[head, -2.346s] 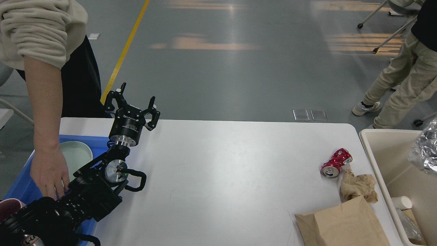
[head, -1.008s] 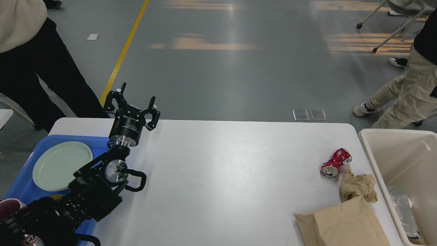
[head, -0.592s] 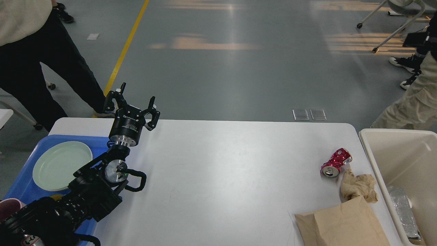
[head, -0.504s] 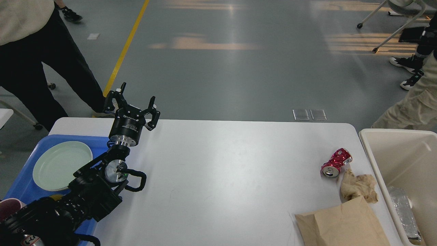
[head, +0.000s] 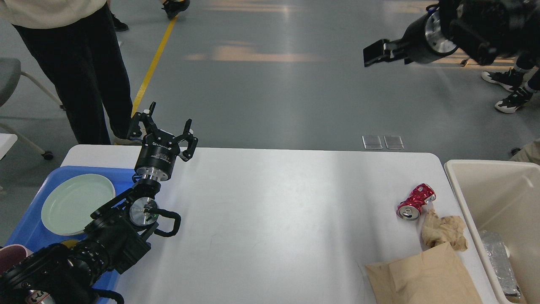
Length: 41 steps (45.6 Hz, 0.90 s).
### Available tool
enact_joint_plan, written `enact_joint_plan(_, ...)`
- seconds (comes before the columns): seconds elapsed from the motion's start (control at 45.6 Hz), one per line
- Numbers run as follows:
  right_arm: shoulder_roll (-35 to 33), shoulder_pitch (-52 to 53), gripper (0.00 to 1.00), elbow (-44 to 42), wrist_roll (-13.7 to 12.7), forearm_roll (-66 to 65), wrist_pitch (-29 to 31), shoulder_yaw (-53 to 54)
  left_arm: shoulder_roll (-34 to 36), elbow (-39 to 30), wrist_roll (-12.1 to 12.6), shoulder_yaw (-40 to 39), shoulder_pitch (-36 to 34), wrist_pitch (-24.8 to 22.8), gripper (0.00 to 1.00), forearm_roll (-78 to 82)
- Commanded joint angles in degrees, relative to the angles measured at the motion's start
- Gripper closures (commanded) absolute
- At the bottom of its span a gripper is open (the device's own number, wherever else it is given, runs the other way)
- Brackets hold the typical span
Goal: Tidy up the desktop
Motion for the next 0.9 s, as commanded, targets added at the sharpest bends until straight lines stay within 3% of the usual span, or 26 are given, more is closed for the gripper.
enact_joint_plan(0.0,2.53,-7.5,0.0,-0.54,0.0,-0.26,-0.35,-0.3,0.0,0.0,0.0,0.0,0.0,-0.01,0.04,0.0)
enact_joint_plan(0.395,3.32,-21.65,0.0,-0.8,0.0,-6.24,-0.79,-0.92,0.0,0.0,0.0,0.0,0.0,-0.02,0.04,0.0)
enact_joint_plan(0.877,-0.72,-28.69,0.0,-2.91,-0.18,-6.95,-8.61,-6.1,0.0,0.0,0.0,0.0,0.0,-0.02,0.04,0.0)
